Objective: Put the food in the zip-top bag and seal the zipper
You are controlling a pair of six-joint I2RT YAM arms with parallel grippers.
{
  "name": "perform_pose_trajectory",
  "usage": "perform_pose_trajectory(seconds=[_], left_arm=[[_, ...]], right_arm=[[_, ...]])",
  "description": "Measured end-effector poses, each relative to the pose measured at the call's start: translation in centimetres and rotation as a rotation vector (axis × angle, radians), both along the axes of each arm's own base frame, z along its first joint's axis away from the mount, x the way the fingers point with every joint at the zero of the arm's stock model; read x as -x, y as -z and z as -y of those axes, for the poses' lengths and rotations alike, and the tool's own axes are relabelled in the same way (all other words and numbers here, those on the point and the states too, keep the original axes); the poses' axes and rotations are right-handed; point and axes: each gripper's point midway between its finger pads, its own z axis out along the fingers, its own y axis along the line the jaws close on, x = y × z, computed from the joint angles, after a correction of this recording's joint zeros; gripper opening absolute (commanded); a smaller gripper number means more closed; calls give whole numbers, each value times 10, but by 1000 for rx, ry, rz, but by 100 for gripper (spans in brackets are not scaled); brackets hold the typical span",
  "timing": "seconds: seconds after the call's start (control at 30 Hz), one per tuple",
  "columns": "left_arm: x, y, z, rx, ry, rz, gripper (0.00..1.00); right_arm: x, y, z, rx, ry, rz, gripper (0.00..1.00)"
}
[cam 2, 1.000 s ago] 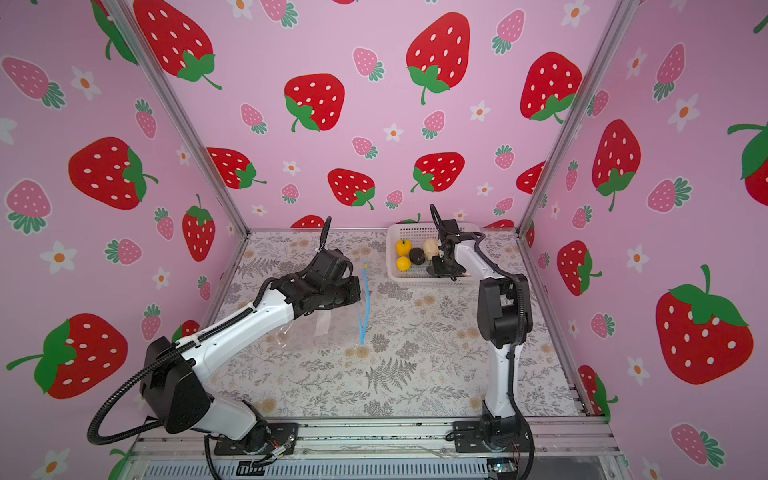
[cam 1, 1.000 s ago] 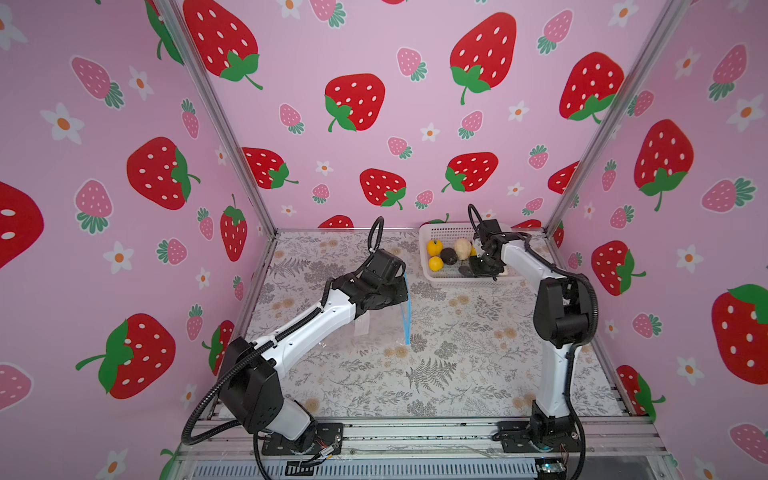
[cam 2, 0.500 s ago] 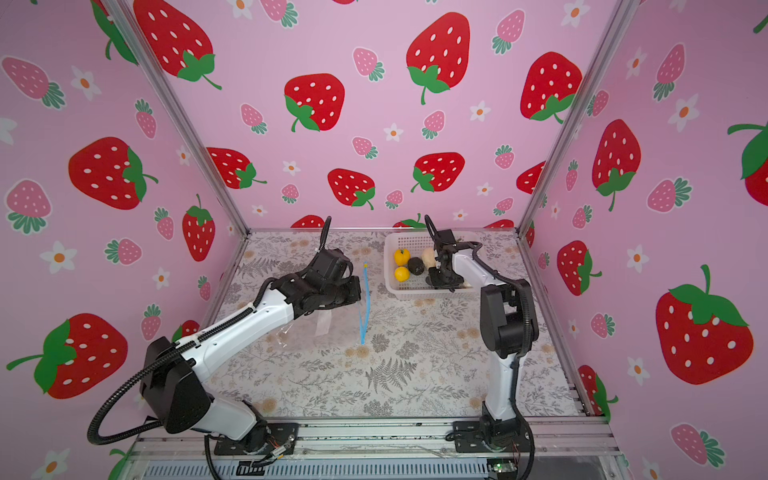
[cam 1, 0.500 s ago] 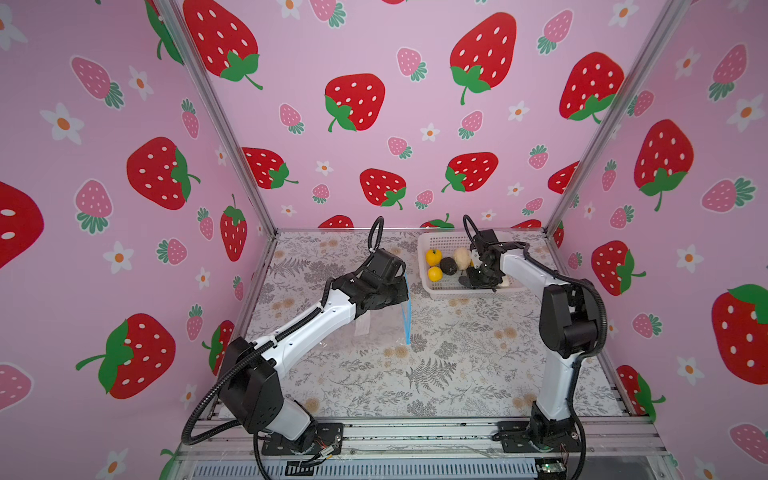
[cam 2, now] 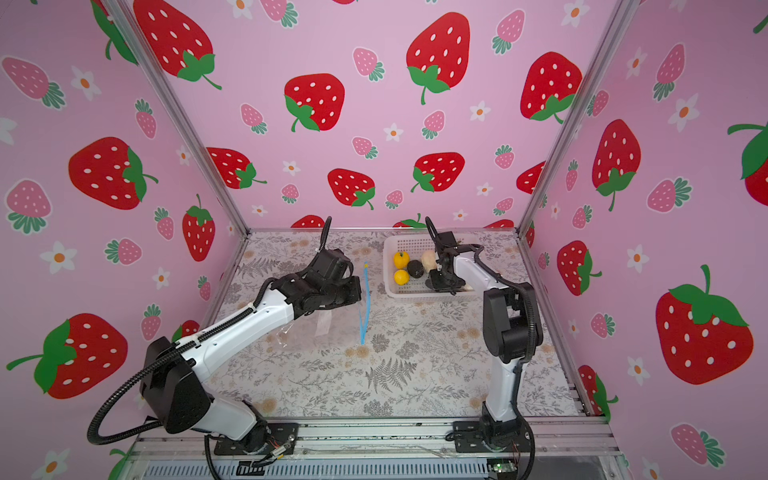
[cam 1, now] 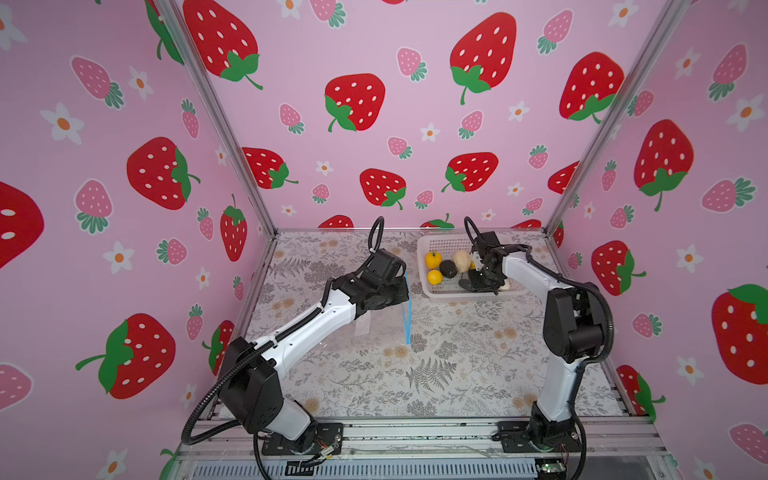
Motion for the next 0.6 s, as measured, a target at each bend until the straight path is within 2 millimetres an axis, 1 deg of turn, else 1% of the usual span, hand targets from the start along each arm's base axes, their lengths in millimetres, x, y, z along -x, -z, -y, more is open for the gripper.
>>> perform_pose_trajectory(seconds=[0.1, 0.23, 0.3, 0.43, 0.5, 0.6], left_arm=[[1, 0, 1, 0, 2, 0, 0], [1, 0, 1, 0, 2, 0, 0], [1, 0, 1, 1, 2, 0, 0], [0, 0, 1, 3, 3, 1, 0], [0, -1, 2, 7, 6, 2, 0], [0, -1, 3, 9, 8, 1, 0]], right_arm=[[-9, -4, 16, 5, 39, 18, 40], [-10, -1, 29, 18, 69, 16, 40], [-7, 5, 31, 22, 71, 6, 40], [8, 19, 34, 30, 70, -32, 40], [13, 20, 35, 31, 69, -38, 40], [16, 15, 35, 25, 69, -30, 40]])
